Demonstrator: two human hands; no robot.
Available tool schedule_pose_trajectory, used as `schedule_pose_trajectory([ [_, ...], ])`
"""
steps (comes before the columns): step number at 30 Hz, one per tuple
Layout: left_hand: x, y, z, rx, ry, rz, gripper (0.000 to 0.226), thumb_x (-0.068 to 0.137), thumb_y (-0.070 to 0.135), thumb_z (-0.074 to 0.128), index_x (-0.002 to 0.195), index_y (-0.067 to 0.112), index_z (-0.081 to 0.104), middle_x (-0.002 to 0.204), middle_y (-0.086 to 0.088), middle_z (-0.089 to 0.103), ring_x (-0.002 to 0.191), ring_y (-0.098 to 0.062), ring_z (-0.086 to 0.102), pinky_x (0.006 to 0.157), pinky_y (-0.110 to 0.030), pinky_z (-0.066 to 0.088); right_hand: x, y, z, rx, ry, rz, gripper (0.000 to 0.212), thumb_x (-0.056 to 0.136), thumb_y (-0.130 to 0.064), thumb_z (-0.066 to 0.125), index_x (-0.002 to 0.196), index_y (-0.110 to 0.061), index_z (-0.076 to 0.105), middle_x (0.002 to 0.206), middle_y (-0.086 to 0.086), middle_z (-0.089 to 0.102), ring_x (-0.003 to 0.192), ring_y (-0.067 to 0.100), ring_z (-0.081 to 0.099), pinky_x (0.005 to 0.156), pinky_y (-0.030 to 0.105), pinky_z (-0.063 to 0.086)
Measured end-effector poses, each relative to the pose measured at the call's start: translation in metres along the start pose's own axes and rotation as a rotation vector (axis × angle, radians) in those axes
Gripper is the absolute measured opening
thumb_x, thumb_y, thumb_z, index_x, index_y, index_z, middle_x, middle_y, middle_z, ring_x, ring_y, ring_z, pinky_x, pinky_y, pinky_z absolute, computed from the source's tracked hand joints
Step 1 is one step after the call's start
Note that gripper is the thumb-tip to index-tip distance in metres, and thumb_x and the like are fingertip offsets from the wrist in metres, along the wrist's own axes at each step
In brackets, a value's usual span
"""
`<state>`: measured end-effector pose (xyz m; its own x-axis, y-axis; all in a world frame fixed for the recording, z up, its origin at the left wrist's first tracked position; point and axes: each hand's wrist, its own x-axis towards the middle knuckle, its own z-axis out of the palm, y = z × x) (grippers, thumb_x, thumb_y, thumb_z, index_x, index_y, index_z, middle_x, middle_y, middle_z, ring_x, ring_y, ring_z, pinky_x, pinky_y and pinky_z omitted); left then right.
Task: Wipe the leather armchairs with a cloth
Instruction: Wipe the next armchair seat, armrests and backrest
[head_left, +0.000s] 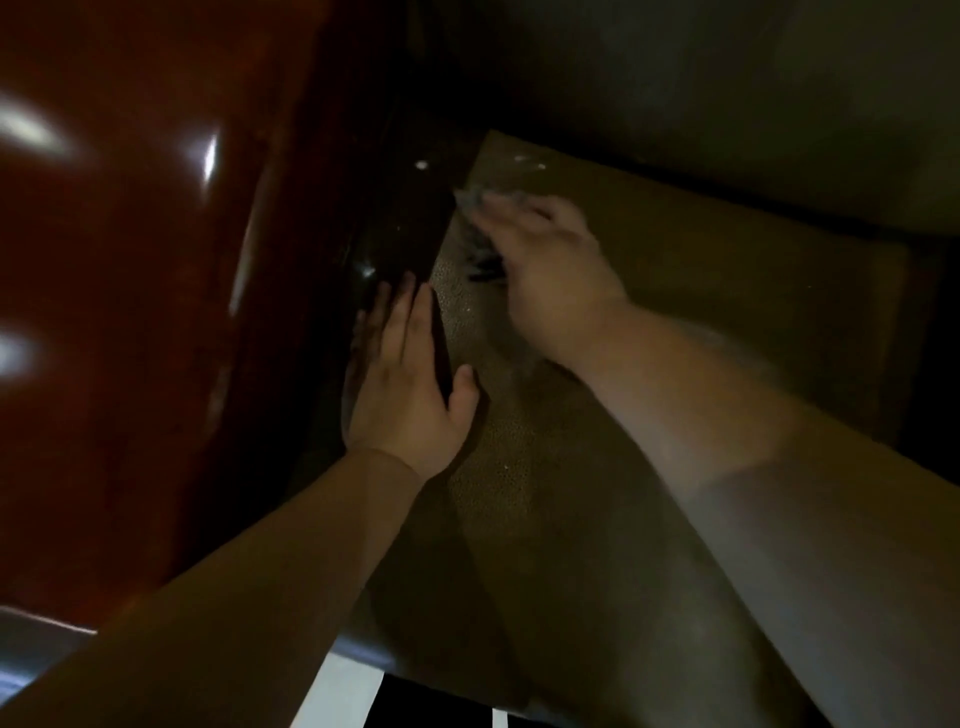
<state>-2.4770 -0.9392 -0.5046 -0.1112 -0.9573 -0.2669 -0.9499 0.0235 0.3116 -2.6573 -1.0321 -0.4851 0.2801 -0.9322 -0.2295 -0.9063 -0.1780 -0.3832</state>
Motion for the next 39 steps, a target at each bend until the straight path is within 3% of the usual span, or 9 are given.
schedule_pose_trajectory([
  [8, 0.003, -0.001, 0.006, 0.019, -0.015, 0.014, 0.09, 0.095, 0.059, 0.032, 0.169, 0.017, 0.005, 0.178, -0.001, -0.001, 0.163, -0.018, -0.008, 0.133, -0.046, 0.0, -0.092, 0.088, -0.03, 0.074, 0.235, 0.58, 0.052, 0.108, -0.025, 0.048, 0.158, -0.02, 0.039, 0.162, 0.006, 0.041, 0.154, 0.028, 0.029, 0.126, 0.049, 0.027],
  [12, 0.002, -0.003, 0.006, 0.017, -0.009, 0.011, 0.09, 0.094, 0.058, 0.033, 0.169, 0.017, 0.007, 0.178, -0.002, 0.001, 0.164, -0.018, -0.007, 0.133, -0.045, 0.0, -0.099, 0.001, 0.015, 0.092, 0.157, 0.264, 0.061, 0.106, -0.024, 0.049, 0.163, -0.022, 0.029, 0.168, 0.002, 0.032, 0.158, 0.024, 0.021, 0.129, 0.04, 0.015],
  [16, 0.002, -0.004, -0.001, -0.001, -0.032, 0.034, 0.088, 0.095, 0.057, 0.031, 0.17, 0.016, 0.008, 0.178, -0.003, 0.002, 0.164, -0.019, -0.005, 0.133, -0.045, 0.0, -0.097, 0.002, 0.02, -0.069, 0.035, -0.116, 0.061, 0.103, -0.032, 0.053, 0.16, -0.022, 0.034, 0.164, 0.005, 0.04, 0.154, 0.029, 0.031, 0.126, 0.048, 0.025],
  [22, -0.008, -0.02, -0.004, -0.105, -0.085, 0.028, 0.081, 0.1, 0.055, 0.033, 0.17, 0.025, 0.004, 0.178, 0.007, -0.006, 0.162, -0.012, -0.014, 0.13, -0.04, -0.004, -0.086, 0.042, -0.003, 0.036, 0.277, 0.596, 0.062, 0.107, -0.035, 0.045, 0.162, -0.013, 0.027, 0.167, 0.012, 0.032, 0.157, 0.032, 0.021, 0.127, 0.051, 0.024],
  [29, -0.048, -0.039, -0.002, -0.039, -0.077, -0.187, 0.085, 0.101, 0.052, 0.036, 0.169, 0.024, -0.007, 0.176, 0.007, -0.017, 0.162, -0.011, -0.015, 0.132, -0.049, 0.013, -0.093, -0.037, 0.03, -0.104, -0.139, -0.322, 0.069, 0.098, -0.026, 0.051, 0.162, -0.015, 0.026, 0.171, 0.008, 0.02, 0.159, 0.026, 0.015, 0.129, 0.048, 0.02],
  [32, -0.05, -0.041, 0.004, -0.015, -0.064, -0.23, 0.088, 0.098, 0.059, 0.03, 0.168, 0.028, -0.013, 0.175, 0.008, -0.022, 0.162, -0.013, -0.015, 0.131, -0.051, 0.017, -0.048, 0.016, 0.015, -0.176, -0.023, -0.057, 0.086, 0.092, -0.01, 0.062, 0.164, -0.019, 0.016, 0.172, 0.005, 0.016, 0.158, 0.024, 0.012, 0.128, 0.042, 0.013],
  [35, -0.05, -0.042, 0.006, -0.034, -0.078, -0.227, 0.087, 0.094, 0.064, 0.022, 0.166, 0.03, -0.013, 0.175, 0.007, -0.021, 0.162, -0.016, -0.013, 0.13, -0.054, 0.02, -0.001, 0.033, -0.004, -0.11, 0.078, 0.365, 0.062, 0.105, -0.017, 0.046, 0.163, -0.006, 0.025, 0.172, 0.013, 0.015, 0.159, 0.029, 0.01, 0.13, 0.04, 0.007],
  [37, -0.051, -0.042, 0.006, -0.024, -0.079, -0.233, 0.089, 0.092, 0.065, 0.019, 0.166, 0.028, -0.012, 0.176, 0.006, -0.02, 0.163, -0.02, -0.007, 0.129, -0.054, 0.022, 0.002, -0.01, 0.008, -0.033, 0.129, 0.291, 0.054, 0.103, -0.012, 0.046, 0.156, -0.001, 0.04, 0.168, 0.018, 0.028, 0.157, 0.033, 0.022, 0.13, 0.043, 0.013],
  [39, -0.05, -0.043, 0.007, 0.004, -0.068, -0.224, 0.09, 0.093, 0.064, 0.021, 0.168, 0.024, -0.008, 0.177, 0.003, -0.016, 0.163, -0.023, 0.001, 0.129, -0.05, 0.023, -0.022, -0.062, 0.028, 0.011, 0.027, -0.079, 0.048, 0.096, -0.007, 0.059, 0.144, -0.001, 0.055, 0.157, 0.022, 0.045, 0.149, 0.039, 0.038, 0.124, 0.056, 0.029],
])
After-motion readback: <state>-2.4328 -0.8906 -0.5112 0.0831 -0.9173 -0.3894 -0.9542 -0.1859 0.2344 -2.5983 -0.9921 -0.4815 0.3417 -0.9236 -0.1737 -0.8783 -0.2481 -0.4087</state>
